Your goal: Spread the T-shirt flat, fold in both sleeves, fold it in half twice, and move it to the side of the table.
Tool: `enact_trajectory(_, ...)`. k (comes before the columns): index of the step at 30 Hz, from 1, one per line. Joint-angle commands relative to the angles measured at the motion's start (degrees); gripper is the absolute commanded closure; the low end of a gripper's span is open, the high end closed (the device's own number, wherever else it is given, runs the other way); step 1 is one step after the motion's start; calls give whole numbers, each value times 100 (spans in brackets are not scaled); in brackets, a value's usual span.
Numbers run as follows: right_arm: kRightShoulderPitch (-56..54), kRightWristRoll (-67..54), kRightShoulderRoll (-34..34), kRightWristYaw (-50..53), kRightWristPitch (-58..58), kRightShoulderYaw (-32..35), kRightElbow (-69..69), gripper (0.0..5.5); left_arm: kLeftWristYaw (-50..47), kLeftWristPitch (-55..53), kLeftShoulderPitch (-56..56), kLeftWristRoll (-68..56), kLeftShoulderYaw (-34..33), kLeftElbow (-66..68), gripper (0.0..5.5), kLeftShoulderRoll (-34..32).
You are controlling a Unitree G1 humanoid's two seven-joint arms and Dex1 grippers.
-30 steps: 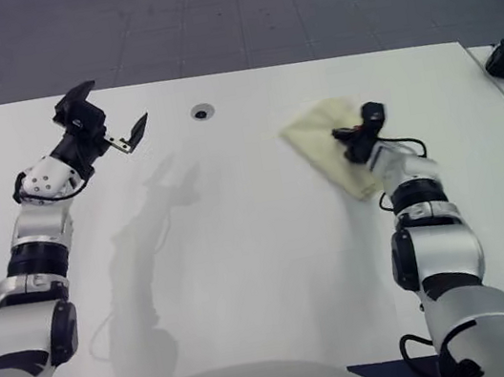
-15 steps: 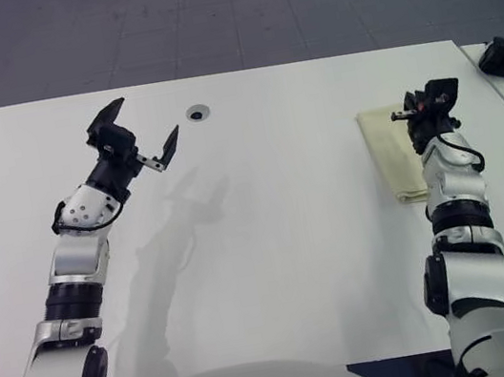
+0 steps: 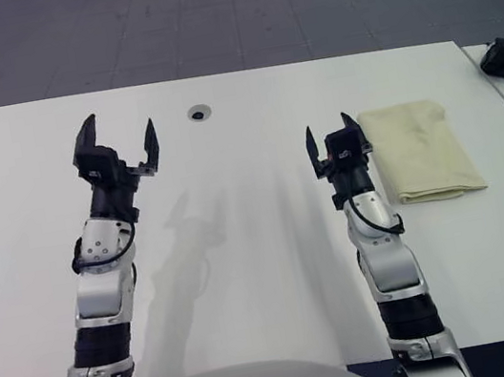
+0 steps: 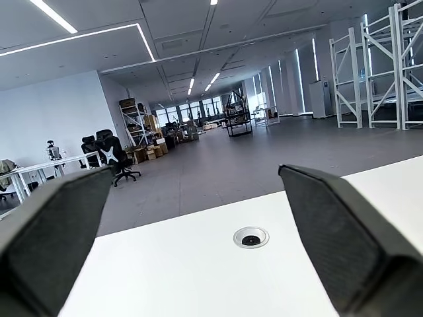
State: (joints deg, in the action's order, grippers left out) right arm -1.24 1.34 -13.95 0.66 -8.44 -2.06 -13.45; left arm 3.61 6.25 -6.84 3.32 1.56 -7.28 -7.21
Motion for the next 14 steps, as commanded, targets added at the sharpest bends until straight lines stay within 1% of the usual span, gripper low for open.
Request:
enact_trajectory(1,173,73,68,-46,-149,72,-140,145,-7,-44,168,219,148,-98,185,0)
enact_trajectory(3,199,78,72,-89,-173,107,-130,110,4,36,267,304,200,-72,223,-37)
enact_trajectory(4,212,74,70,-115,-200,128,-109,101,0,85,322,340,214,-43,233,-51)
enact_trajectory(5,231,61,56,-153,-198,148,-58,76,-17,131,373,369,224,-9,260,-56)
enact_trajectory(6,263,86,5,-211,-150,144,-5,71,-42,160,403,396,238,15,265,-51)
enact_trajectory(8,332,137,-82,-299,-36,176,68,34,-85,187,430,469,282,20,305,-10)
enact_trajectory(10,375,129,-94,-350,25,269,104,11,-115,240,458,565,340,0,335,5)
enact_trajectory(13,354,74,-142,-453,69,391,157,10,-170,252,543,667,423,-71,384,64)
enact_trajectory(14,342,52,-155,-485,83,443,177,30,-178,247,573,686,457,-85,403,87)
